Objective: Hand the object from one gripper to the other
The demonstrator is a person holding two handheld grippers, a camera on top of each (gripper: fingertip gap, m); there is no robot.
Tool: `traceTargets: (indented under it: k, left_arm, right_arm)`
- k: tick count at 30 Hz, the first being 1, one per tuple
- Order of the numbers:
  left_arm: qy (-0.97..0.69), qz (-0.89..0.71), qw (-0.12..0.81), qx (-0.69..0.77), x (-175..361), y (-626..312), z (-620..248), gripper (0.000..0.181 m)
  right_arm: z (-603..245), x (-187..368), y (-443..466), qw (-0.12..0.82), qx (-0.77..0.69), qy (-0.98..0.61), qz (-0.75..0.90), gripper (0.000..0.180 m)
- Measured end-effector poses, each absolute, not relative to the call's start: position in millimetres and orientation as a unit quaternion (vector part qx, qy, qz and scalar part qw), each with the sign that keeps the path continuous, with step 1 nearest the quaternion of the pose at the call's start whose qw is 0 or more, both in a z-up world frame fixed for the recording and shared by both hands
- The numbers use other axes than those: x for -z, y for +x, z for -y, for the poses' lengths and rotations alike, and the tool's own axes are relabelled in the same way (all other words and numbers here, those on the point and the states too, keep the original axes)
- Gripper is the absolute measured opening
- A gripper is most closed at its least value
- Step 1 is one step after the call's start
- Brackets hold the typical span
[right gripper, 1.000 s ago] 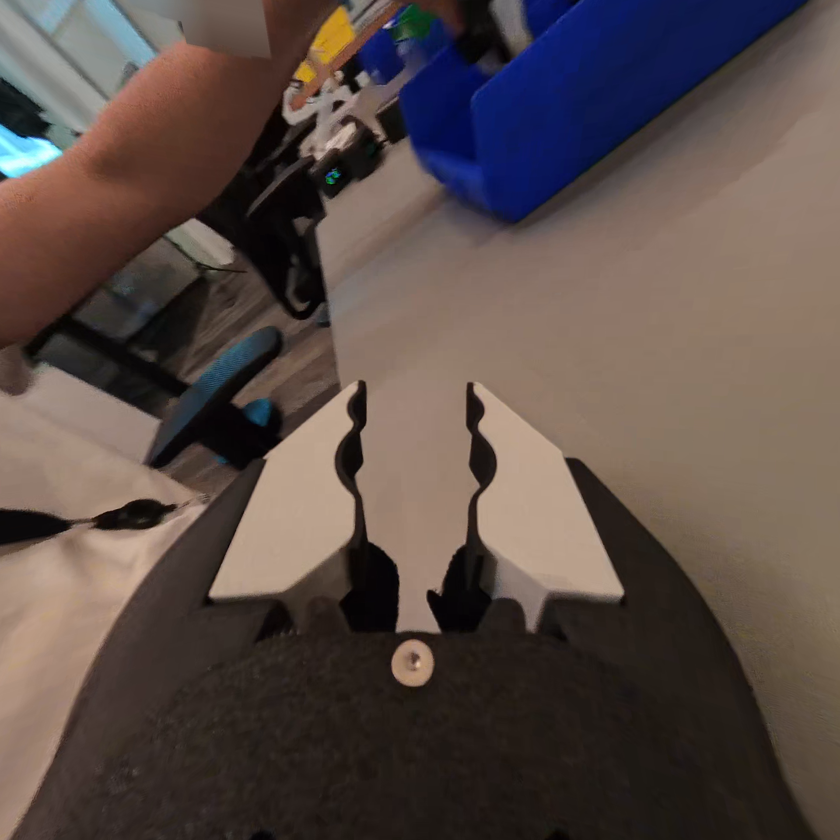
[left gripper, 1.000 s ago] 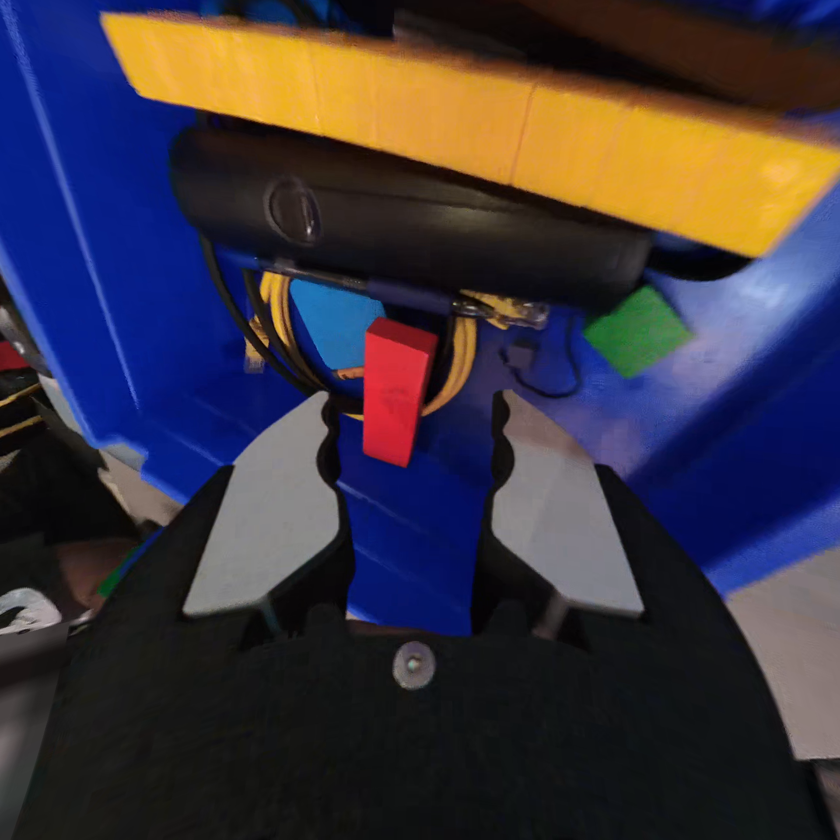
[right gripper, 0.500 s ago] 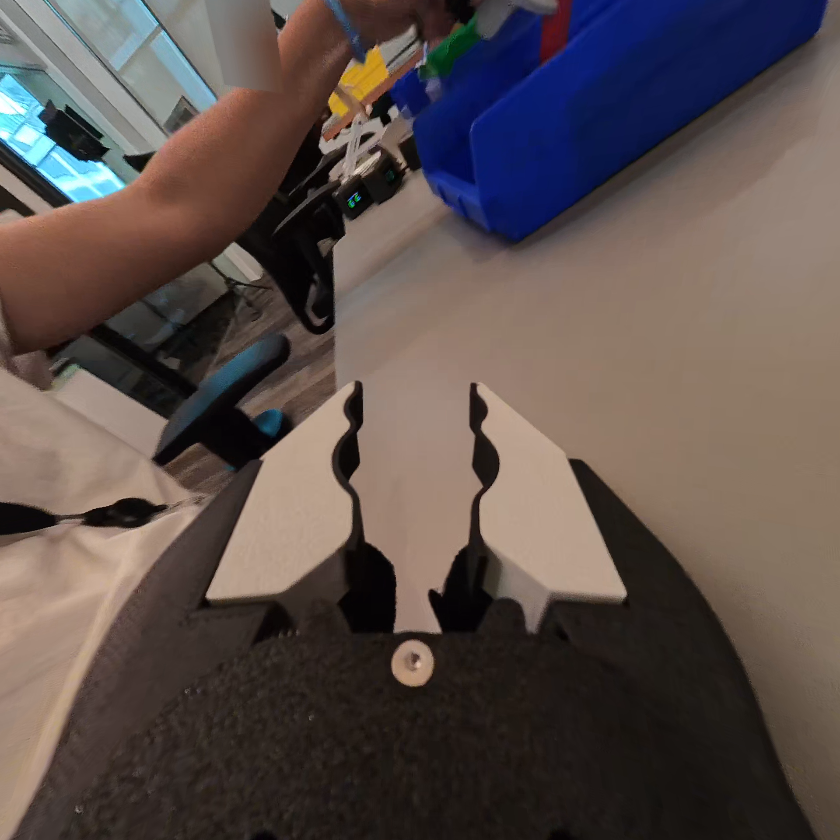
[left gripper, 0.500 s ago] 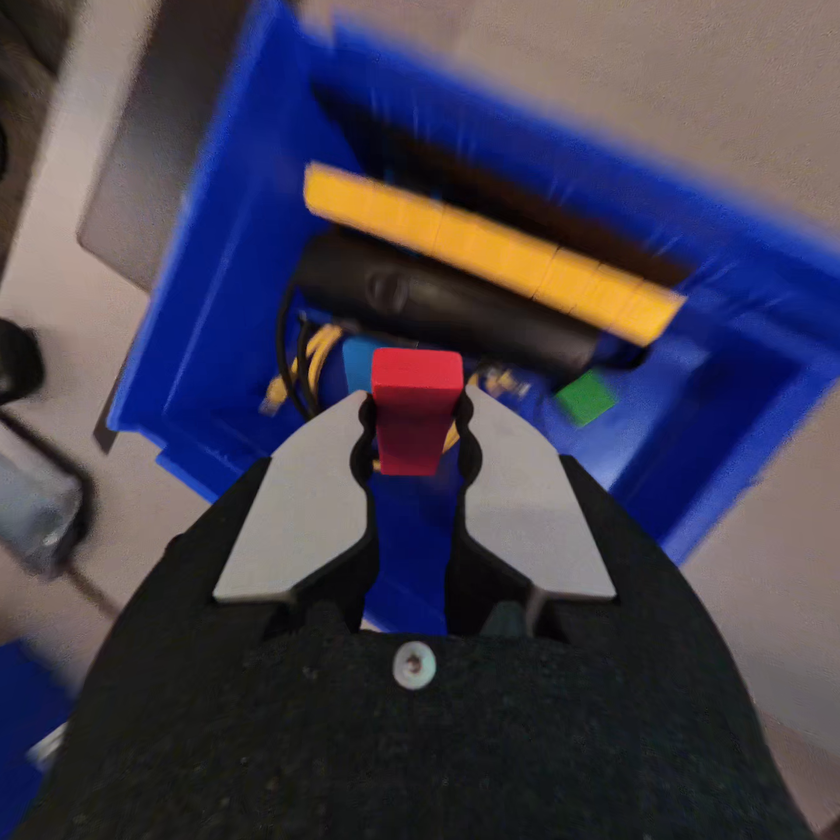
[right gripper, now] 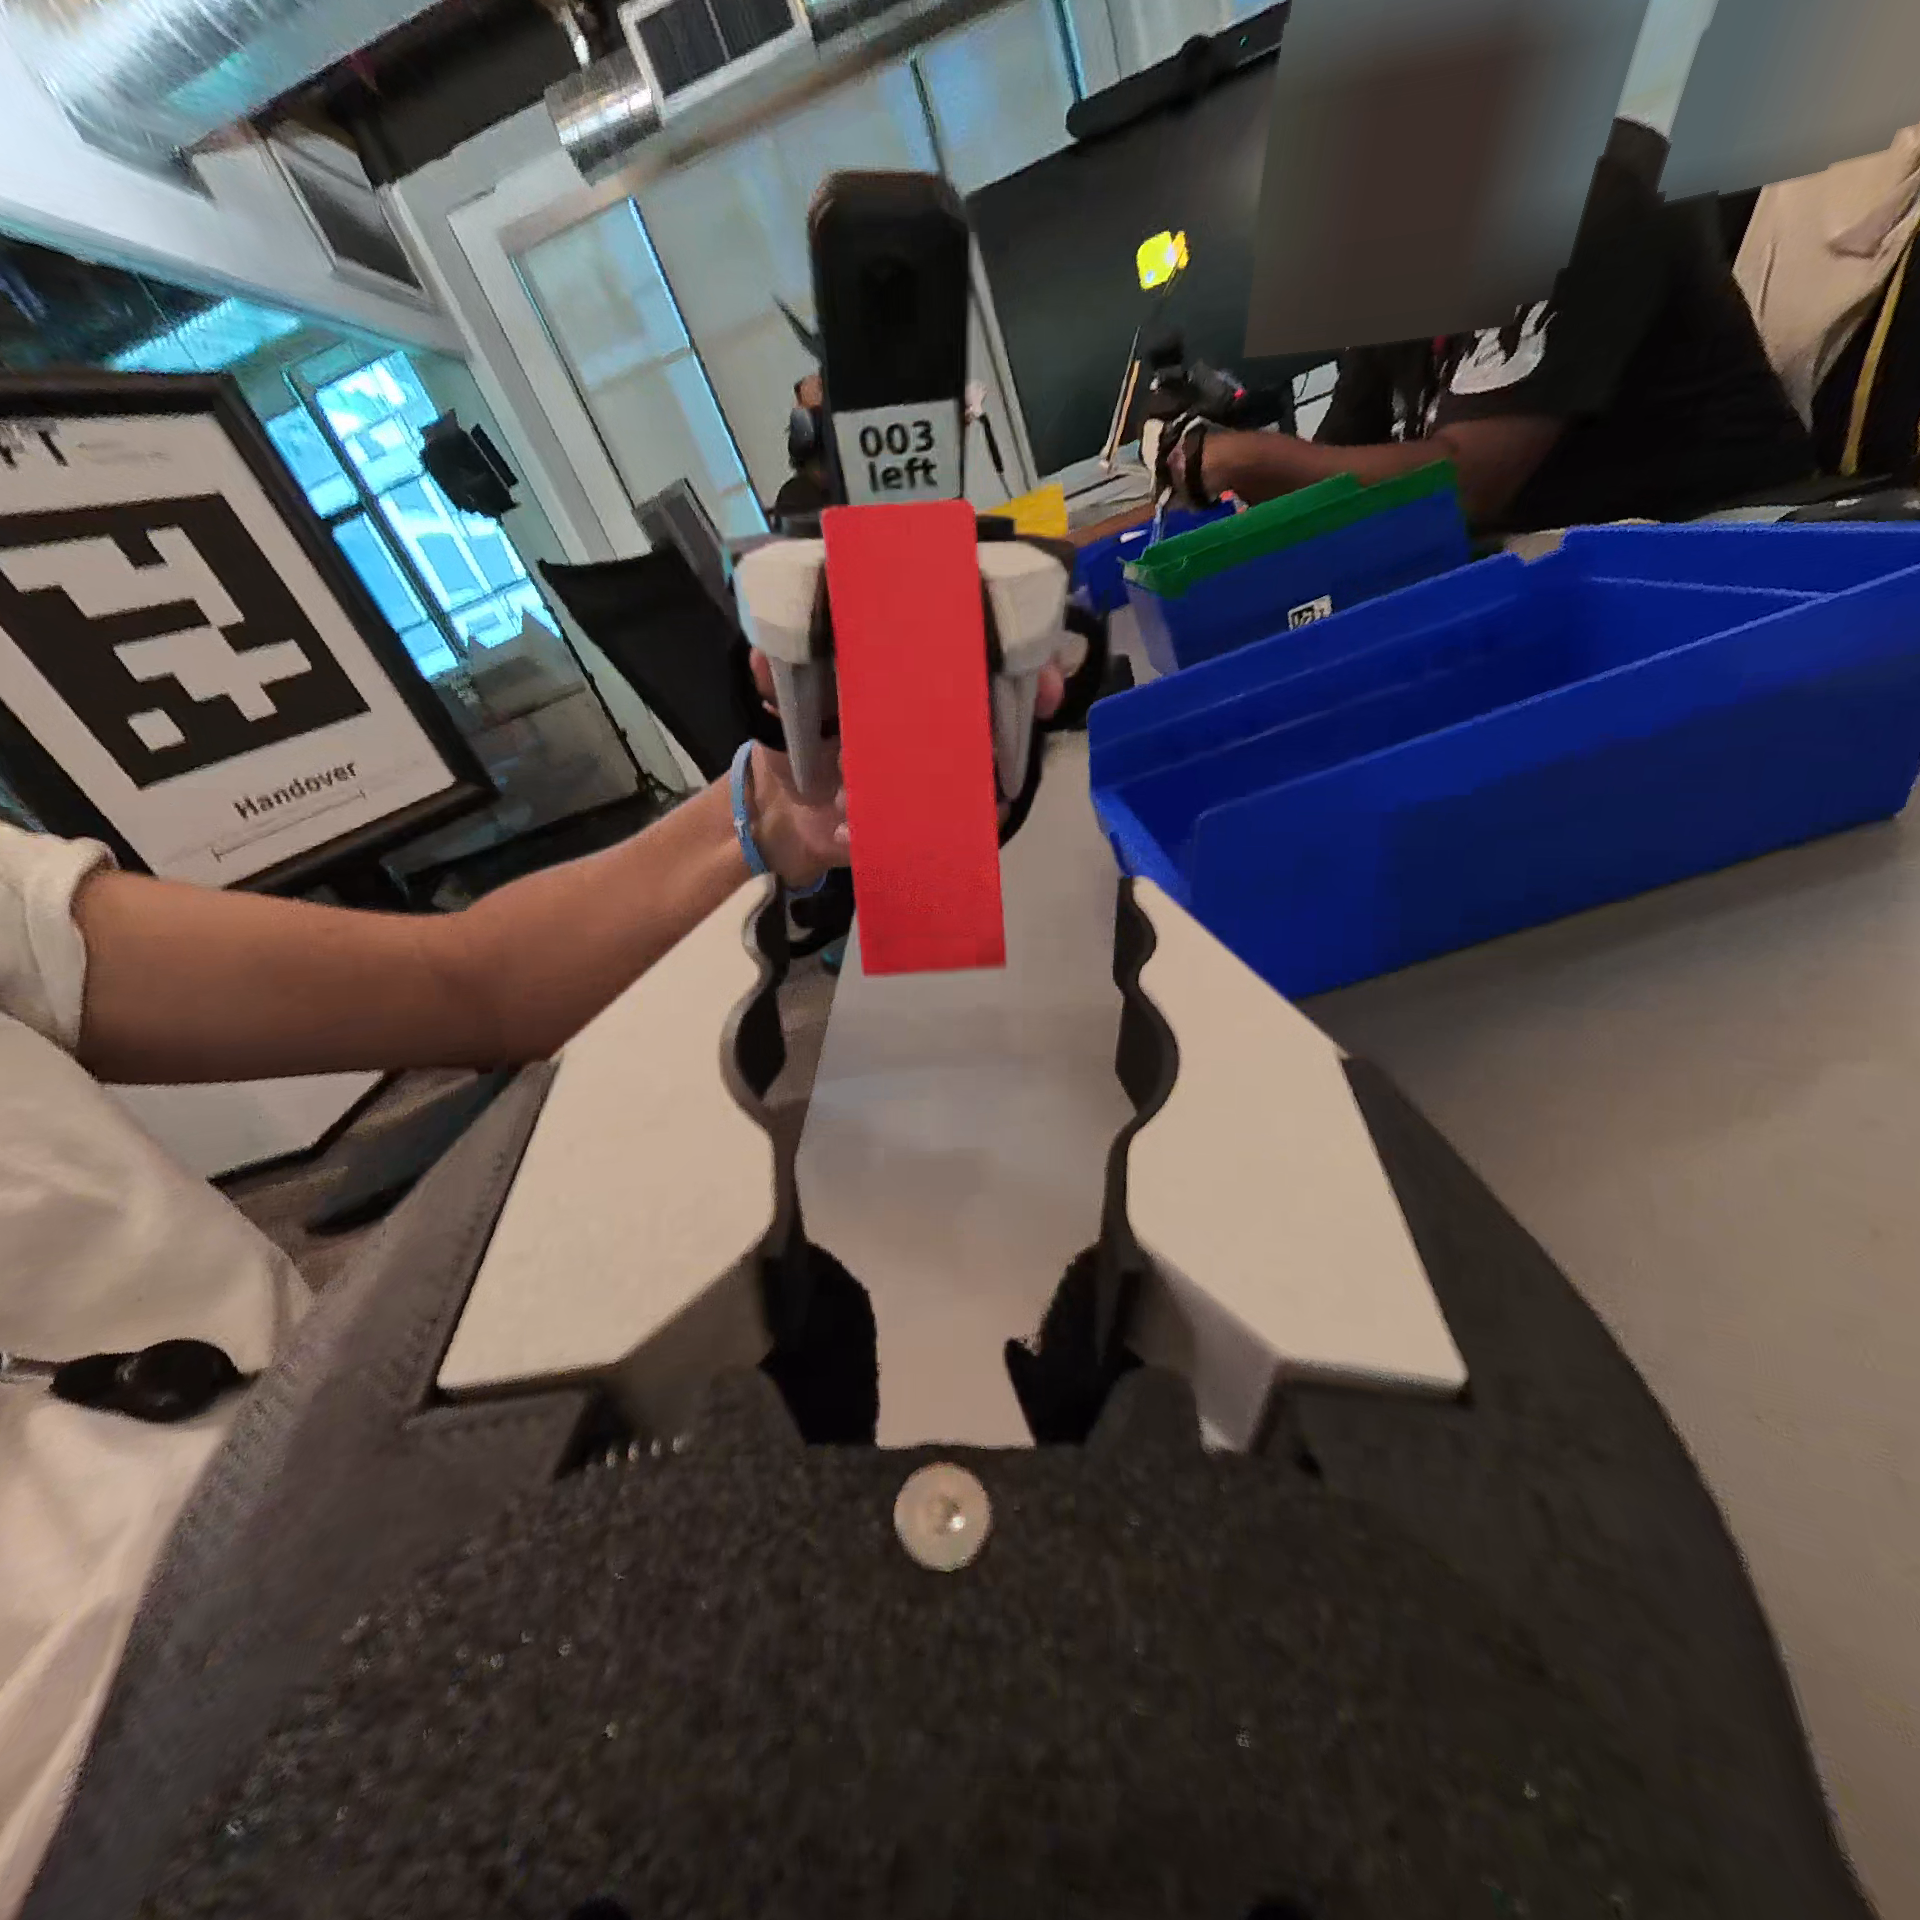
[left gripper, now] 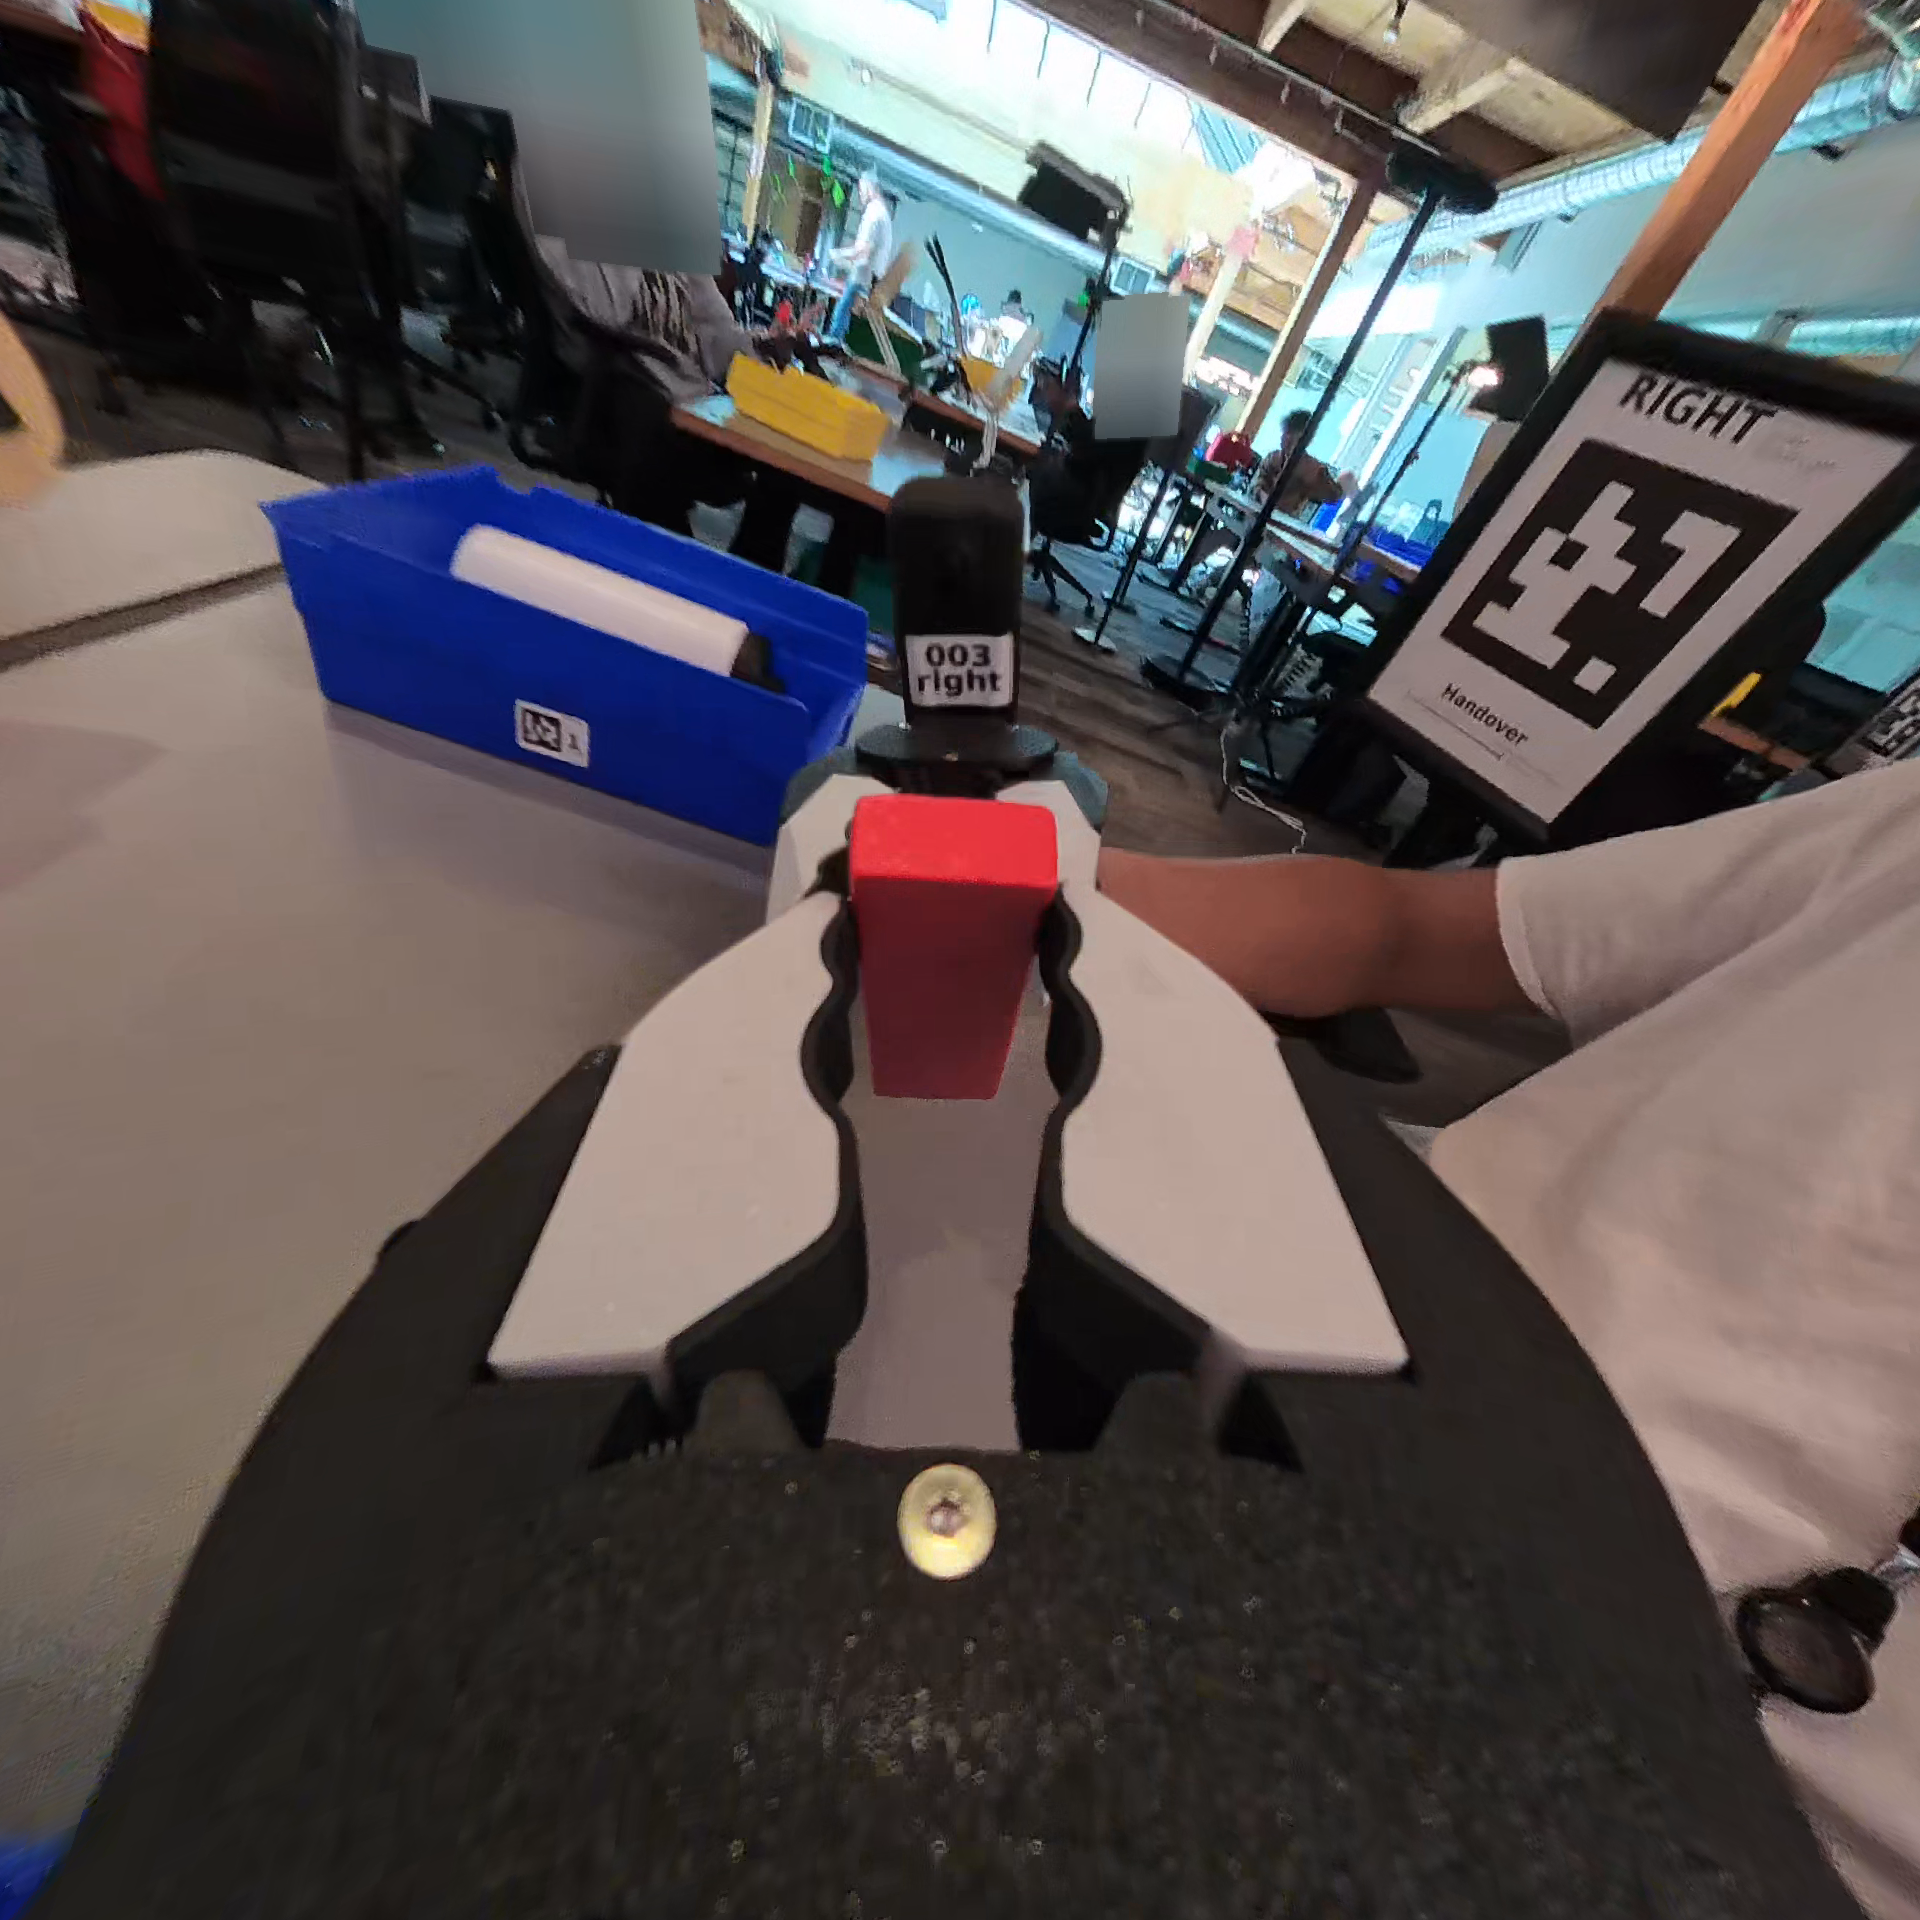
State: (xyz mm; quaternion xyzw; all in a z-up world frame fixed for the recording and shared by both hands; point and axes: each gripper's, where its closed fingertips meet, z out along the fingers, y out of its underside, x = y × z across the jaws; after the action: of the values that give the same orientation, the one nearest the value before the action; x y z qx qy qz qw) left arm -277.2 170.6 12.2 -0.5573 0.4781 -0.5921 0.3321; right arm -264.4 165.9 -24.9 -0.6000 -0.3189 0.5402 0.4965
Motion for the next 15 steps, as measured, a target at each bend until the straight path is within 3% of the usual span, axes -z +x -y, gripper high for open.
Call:
traceTargets:
  k: [4,5,10,12,15]
  left_arm:
    - [-0.57,-0.497,0.306,0.578,10,-253,-161,0.033]
    - [-0.574,-0.502,0.306,0.57,14,-248,-161,0.033]
    - [-0.608,-0.504,0.376,0.484,34,-234,-174,0.04]
    - [-0.642,-0.483,0.398,0.442,47,-234,-183,0.06]
    - [-0.696,-0.436,0.39,0.416,67,-235,-190,0.057]
  right_arm:
    - [-152,42,-271,0.48,-0.522,-0.607,0.358,0.057]
    - [-157,47,-266,0.484,-0.498,-0.624,0.358,0.034]
    - [-174,69,-240,0.495,-0.429,-0.668,0.354,0.032]
    - [-195,89,-212,0.536,-0.291,-0.703,0.367,0.031]
    - [-215,103,-169,0.573,-0.023,-0.704,0.419,0.032]
